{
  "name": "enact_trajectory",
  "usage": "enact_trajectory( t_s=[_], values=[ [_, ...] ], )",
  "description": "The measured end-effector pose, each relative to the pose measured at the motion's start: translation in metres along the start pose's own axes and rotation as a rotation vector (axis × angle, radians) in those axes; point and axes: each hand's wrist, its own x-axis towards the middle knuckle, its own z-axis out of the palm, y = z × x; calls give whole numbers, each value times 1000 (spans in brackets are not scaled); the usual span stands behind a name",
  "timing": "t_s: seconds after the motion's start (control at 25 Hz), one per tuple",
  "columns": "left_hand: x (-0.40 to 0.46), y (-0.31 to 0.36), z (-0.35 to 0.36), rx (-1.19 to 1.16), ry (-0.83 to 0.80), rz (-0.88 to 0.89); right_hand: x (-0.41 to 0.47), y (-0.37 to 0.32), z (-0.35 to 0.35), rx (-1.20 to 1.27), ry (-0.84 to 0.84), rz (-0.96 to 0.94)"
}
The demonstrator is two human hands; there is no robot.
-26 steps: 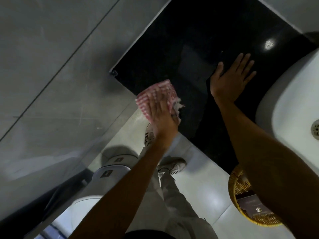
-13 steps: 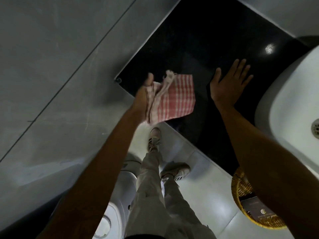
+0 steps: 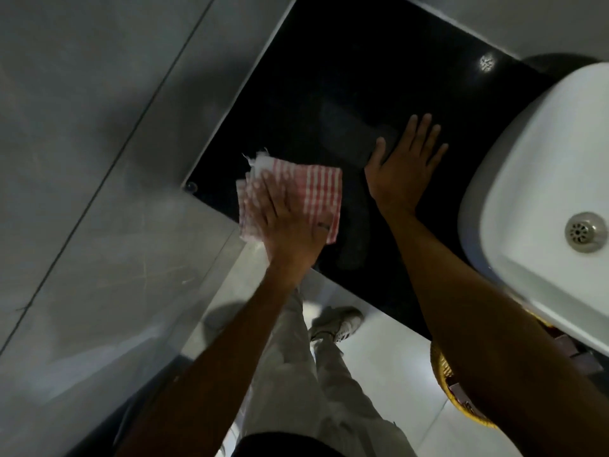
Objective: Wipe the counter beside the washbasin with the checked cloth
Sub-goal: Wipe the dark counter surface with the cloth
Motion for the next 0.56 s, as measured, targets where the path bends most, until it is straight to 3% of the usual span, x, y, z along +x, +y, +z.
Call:
enact_trajectory(
  t_s=[0.12, 0.28, 0.56],
  values=[
    [-48, 2, 17, -4, 13, 145, 1, 0, -2, 17, -4, 5],
    [-32, 0, 12, 25, 14, 236, 3, 3, -2, 84, -22, 6],
    [108, 72, -17, -7, -13, 448, 13, 11, -19, 760, -106, 229]
  ],
)
